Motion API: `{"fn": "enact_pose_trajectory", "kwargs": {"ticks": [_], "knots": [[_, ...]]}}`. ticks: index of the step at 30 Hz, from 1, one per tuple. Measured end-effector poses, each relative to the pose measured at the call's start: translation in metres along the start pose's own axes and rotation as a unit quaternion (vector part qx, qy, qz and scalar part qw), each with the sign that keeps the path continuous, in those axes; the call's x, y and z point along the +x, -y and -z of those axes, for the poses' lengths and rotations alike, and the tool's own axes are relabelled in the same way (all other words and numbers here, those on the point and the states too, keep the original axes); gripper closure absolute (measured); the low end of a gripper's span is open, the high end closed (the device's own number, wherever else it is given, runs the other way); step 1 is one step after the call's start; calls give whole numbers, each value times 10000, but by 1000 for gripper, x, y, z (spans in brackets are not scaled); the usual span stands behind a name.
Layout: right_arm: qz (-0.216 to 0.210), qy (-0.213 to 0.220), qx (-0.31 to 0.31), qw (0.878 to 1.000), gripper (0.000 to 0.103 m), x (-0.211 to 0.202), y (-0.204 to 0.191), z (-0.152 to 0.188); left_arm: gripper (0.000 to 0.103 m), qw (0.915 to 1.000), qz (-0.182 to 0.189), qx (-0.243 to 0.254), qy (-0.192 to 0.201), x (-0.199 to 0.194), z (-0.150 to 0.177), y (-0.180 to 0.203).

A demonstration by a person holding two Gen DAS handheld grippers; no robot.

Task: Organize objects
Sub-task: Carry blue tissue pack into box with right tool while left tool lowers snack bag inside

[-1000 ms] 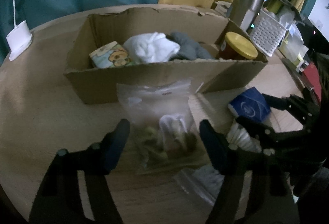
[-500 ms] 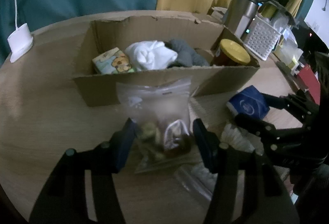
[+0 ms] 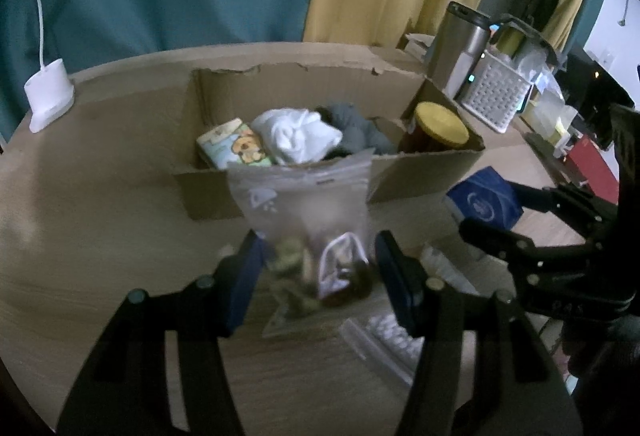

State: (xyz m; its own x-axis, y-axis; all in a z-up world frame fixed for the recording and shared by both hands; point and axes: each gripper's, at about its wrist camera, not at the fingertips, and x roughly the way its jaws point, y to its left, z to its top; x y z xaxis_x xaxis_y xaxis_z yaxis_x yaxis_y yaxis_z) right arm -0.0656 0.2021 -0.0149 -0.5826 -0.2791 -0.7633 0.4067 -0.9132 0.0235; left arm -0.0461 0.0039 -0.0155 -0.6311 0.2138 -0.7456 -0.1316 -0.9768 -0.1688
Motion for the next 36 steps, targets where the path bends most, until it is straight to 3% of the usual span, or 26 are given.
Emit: {"fn": "enact_pose_trajectory", "kwargs": {"ticks": [12,36], "knots": [[-13,191,-43,9998,28,-14,-7,-18,45,9995,-10,-45,317,-20,-13,-13],[112,448,1,9989,28,-17,-3,-56,45,9987,-58,-37,513,-22,-44,-31]]}}
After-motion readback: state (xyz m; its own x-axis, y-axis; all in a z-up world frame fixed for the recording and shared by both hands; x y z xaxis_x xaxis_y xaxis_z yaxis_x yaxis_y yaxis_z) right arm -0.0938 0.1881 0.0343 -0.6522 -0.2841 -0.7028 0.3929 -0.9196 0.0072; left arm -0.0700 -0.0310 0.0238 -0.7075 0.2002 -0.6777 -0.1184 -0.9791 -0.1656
